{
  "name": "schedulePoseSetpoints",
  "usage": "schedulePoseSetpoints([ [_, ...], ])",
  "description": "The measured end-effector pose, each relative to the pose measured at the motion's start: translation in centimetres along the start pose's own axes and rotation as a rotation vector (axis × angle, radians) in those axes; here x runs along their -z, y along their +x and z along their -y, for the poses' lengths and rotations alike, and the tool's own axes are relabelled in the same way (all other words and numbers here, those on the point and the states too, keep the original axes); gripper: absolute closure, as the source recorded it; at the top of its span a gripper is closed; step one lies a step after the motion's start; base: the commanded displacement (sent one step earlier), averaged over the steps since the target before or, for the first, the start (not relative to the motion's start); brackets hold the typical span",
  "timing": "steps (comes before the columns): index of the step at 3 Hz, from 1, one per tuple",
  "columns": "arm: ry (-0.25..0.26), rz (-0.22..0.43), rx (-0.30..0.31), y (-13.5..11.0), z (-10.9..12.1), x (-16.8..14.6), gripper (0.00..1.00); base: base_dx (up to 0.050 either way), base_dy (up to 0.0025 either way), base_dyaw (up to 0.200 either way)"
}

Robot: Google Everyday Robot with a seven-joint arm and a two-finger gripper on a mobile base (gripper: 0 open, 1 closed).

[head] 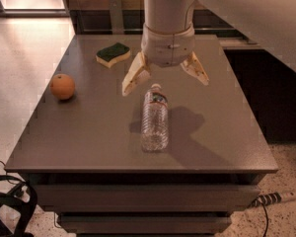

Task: Place water bottle upright

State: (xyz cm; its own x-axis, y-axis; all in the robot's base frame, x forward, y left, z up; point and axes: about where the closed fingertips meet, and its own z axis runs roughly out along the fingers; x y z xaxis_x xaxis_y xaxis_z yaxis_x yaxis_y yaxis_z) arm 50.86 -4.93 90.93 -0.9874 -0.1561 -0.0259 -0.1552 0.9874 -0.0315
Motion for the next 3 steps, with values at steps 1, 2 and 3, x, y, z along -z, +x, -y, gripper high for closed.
schedulePoseSetpoints([
  [1, -0.052, -0.013, -0.032, 0.6, 0.1, -1.8, 0.00, 0.000, 0.00000, 0.000],
  [2, -0.110, -0.006, -0.047, 1.0, -0.5, -3.7, 0.00, 0.000, 0.00000, 0.000],
  [3, -0.113, 0.007, -0.035, 0.4, -1.4, -3.9, 0.00, 0.000, 0.00000, 0.000],
])
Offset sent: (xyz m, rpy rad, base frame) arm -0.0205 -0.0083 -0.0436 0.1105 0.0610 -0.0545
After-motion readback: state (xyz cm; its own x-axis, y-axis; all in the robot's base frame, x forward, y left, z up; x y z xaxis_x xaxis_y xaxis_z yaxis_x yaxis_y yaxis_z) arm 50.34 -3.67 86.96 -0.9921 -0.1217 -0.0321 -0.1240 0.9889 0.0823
